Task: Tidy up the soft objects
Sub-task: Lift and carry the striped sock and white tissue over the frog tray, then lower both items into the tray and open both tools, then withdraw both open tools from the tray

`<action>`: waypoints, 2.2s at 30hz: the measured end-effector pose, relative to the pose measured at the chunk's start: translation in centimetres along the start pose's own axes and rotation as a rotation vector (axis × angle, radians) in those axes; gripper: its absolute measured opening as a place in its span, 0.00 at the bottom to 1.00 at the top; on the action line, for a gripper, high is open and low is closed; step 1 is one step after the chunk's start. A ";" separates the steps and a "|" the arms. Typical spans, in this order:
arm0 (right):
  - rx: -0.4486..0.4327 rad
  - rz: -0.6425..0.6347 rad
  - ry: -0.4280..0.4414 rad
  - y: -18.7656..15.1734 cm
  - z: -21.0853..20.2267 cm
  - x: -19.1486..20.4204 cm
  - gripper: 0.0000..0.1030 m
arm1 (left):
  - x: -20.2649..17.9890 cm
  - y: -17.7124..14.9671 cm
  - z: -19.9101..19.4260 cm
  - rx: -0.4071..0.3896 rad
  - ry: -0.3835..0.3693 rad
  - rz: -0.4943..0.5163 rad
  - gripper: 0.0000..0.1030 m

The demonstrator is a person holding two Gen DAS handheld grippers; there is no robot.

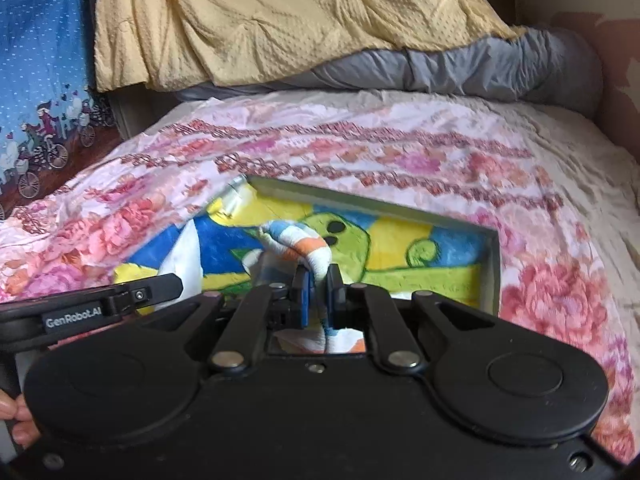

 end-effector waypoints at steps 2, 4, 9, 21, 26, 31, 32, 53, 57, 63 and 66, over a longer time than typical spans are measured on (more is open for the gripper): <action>0.011 0.012 -0.014 -0.9 0.4 0.1 0.04 | 0.1 -0.5 0.7 0.009 0.017 0.002 0.07; 0.022 0.014 -0.025 -2.2 0.4 -0.2 0.04 | 0.2 -0.9 1.3 0.022 0.029 -0.008 0.07; 0.041 0.031 -0.029 -3.6 1.3 -0.1 0.05 | 0.4 -1.0 1.8 0.047 0.037 -0.035 0.08; 0.067 0.051 -0.035 -3.2 1.9 0.6 0.17 | 0.3 -0.6 1.2 0.121 0.058 -0.032 0.16; 0.066 0.069 -0.039 -3.3 1.2 0.4 0.40 | 0.0 -0.4 0.2 0.123 0.062 -0.021 0.20; 0.052 0.073 -0.048 -3.5 -0.2 0.2 0.45 | -0.4 -0.2 -0.9 0.120 0.067 -0.011 0.23; 0.052 0.076 -0.046 -3.5 -0.5 0.2 0.48 | -0.5 -0.1 -1.2 0.117 0.070 -0.009 0.23; -0.120 0.011 0.089 -4.3 -13.2 4.3 0.99 | -2.5 0.2 -14.5 -0.089 0.102 0.086 0.67; -0.164 0.007 0.106 -4.8 -16.2 5.4 0.99 | -3.0 -0.1 -17.3 -0.121 0.097 0.107 0.75; -0.225 0.040 0.125 -6.8 -20.4 7.0 0.99 | -3.8 -1.2 -21.4 -0.160 0.109 0.161 0.88; -0.274 0.044 0.123 -8.1 -22.7 7.8 1.00 | -4.2 -1.9 -23.2 -0.178 0.102 0.173 0.91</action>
Point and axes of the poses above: each gripper's, at about its wrist camera, not at the fingertips, and z roughly the way its jaws point, x to its left, y to its top, the point moved 6 cm from there along z, roughly the way its jaws point, and after that the axes turned 3 degrees about x, right-handed, at the moved point
